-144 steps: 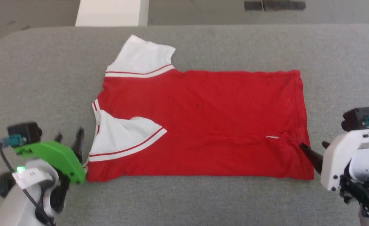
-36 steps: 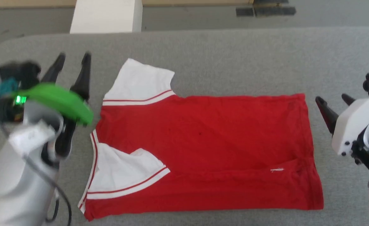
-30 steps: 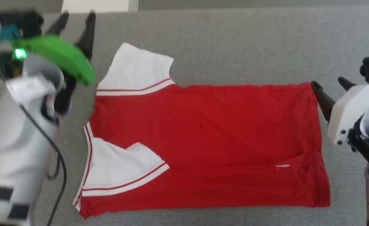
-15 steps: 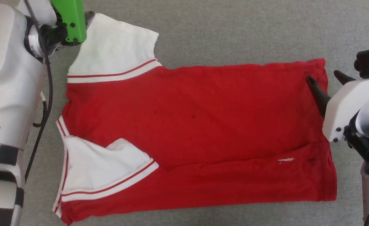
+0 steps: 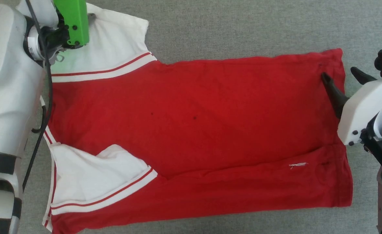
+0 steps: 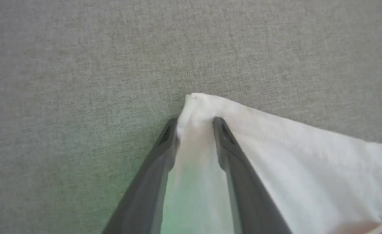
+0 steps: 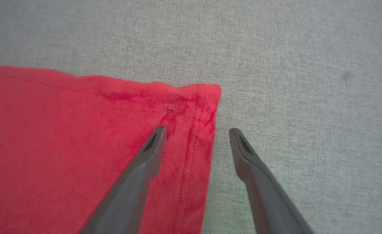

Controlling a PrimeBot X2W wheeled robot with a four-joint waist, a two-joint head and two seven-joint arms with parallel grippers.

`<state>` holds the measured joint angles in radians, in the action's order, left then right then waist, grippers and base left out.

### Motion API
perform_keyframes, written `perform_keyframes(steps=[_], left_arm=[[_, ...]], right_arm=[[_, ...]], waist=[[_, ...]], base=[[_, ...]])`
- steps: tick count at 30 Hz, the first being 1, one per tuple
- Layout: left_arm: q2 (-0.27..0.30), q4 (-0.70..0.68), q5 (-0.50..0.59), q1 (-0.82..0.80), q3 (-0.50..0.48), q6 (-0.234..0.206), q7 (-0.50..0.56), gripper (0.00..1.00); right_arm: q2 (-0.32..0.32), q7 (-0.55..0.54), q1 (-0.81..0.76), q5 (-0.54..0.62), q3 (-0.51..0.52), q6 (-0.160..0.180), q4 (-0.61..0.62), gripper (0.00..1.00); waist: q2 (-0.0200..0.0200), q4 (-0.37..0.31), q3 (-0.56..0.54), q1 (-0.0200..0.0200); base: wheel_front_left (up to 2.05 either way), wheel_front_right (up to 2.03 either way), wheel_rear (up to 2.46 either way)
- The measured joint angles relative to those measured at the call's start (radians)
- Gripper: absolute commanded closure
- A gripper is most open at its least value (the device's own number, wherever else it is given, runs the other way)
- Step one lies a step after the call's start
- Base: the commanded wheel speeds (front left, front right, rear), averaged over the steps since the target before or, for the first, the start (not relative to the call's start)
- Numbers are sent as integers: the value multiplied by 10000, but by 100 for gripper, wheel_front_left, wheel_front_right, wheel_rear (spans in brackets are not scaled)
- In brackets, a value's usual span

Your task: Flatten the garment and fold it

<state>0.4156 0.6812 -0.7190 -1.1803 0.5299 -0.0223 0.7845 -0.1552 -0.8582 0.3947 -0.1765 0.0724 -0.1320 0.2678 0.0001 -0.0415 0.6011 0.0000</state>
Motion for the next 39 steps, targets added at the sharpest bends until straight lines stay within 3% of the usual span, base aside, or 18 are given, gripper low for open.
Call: perform_keyframes(steps=[8, 14, 25, 26, 27, 28, 39], left_arm=[[-128, -92, -886, 521, -805, 217, -913, 100], [-15, -660, -993, 776, -746, 309, -915, 100], [35, -1628, -1024, 1068, -681, 213, -805, 100], [35, -1666, -1028, 1087, -683, 211, -805, 100], [40, -1707, -1043, 1108, -683, 211, -803, 100], [46, -1745, -1095, 1133, -690, 211, -769, 100], [268, -2445, -1806, 1709, -1229, 330, -922, 100]], right_arm=[[-428, -408, 185, 35, 102, 0, 153, 0], [-1325, -2036, 917, 132, -201, 0, -232, 0], [-1939, -4094, 1930, 67, -1684, 0, -1563, 0], [-1921, -4125, 1964, 35, -1622, 0, -1572, 25], [-1896, -4132, 1989, 12, -1553, 0, -1588, 75], [-1894, -4132, 1993, 6, -1532, 0, -1590, 100], [-1467, -2817, 1862, -98, -897, -2, -1732, 100]], waist=[[0, 166, -280, 0], [0, 445, -541, 1], [-1, 889, -324, 0], [-1, 902, -302, 0], [-1, 918, -284, 0], [-1, 932, -270, 1], [-1, 934, -917, 1]], base=[[0, 0, 0], [0, 0, 0], [0, 0, 0], [0, 0, 0], [0, 0, 0], [0, 0, 0], [0, 0, 0]])
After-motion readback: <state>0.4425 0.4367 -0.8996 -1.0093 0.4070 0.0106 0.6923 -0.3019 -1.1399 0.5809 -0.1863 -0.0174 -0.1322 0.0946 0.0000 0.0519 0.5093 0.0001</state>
